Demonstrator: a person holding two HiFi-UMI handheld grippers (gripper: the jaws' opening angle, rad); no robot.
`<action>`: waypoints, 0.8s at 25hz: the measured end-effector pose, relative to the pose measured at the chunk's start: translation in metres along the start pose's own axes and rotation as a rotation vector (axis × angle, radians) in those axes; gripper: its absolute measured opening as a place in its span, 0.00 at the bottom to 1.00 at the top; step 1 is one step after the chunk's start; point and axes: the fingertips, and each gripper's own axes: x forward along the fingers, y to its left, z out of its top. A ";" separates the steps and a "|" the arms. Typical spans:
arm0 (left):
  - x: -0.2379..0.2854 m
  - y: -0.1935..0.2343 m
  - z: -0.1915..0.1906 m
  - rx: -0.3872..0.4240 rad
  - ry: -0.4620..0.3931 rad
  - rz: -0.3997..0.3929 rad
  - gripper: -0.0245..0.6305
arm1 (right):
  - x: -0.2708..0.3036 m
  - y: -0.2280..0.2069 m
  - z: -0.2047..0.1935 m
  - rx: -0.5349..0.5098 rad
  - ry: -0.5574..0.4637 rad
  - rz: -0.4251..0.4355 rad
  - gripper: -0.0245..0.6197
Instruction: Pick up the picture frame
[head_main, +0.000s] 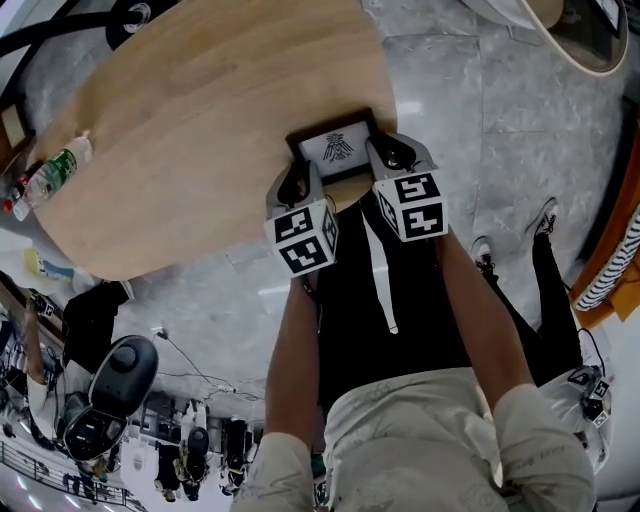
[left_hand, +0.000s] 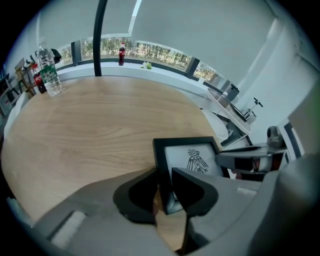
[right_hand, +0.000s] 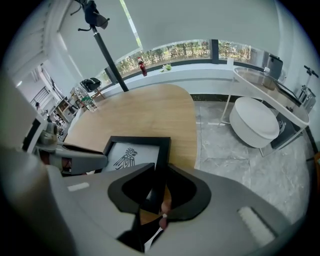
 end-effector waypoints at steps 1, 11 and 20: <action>0.000 0.000 0.000 -0.004 0.003 -0.001 0.19 | 0.000 0.000 0.000 0.005 0.000 -0.001 0.16; -0.009 -0.002 0.005 -0.021 -0.012 -0.005 0.17 | -0.006 0.000 0.005 0.004 0.010 -0.013 0.15; -0.031 -0.016 0.035 0.009 -0.064 -0.012 0.17 | -0.036 -0.001 0.033 -0.005 -0.047 -0.032 0.15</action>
